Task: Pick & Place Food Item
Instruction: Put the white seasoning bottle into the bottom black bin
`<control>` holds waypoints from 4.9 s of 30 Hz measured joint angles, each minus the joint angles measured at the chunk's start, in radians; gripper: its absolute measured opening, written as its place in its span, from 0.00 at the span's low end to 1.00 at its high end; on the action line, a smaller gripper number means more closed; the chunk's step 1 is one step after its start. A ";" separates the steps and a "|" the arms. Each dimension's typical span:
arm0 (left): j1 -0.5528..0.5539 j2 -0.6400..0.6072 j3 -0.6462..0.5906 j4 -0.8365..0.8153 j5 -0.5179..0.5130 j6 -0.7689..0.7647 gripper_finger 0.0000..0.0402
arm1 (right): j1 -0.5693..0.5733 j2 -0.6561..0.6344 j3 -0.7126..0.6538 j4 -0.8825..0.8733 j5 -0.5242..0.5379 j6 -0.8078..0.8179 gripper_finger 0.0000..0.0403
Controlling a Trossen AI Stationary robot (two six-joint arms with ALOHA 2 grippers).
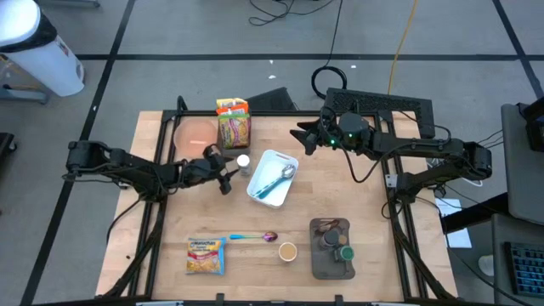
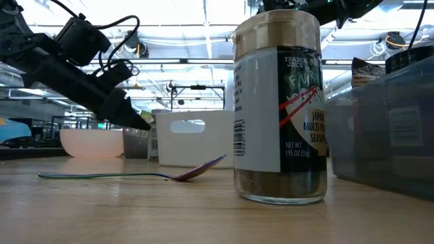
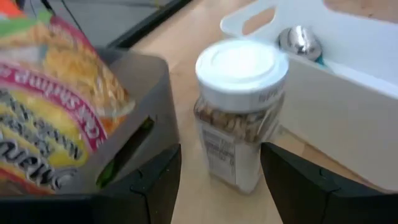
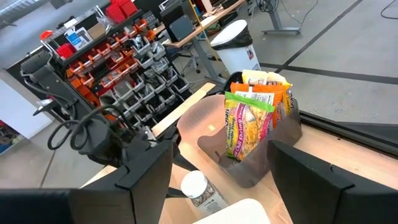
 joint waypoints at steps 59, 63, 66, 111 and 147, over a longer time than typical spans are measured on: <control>0.272 0.181 0.040 0.150 0.441 0.118 0.78 | 0.014 0.000 0.000 -0.027 -0.003 0.035 0.63; 0.267 0.239 0.099 0.149 0.510 0.145 0.79 | 0.014 0.000 0.000 -0.027 -0.003 0.036 0.63; 0.259 0.270 0.143 0.150 0.510 0.148 0.78 | 0.014 0.000 0.000 -0.027 -0.003 0.041 0.63; 0.171 -0.019 0.180 -0.363 0.556 0.004 0.52 | 0.047 0.000 0.000 -0.044 -0.032 -0.003 0.63; -0.054 0.511 1.785 -1.698 0.363 -0.045 0.52 | 0.126 0.013 0.524 -0.758 -0.263 -0.716 0.63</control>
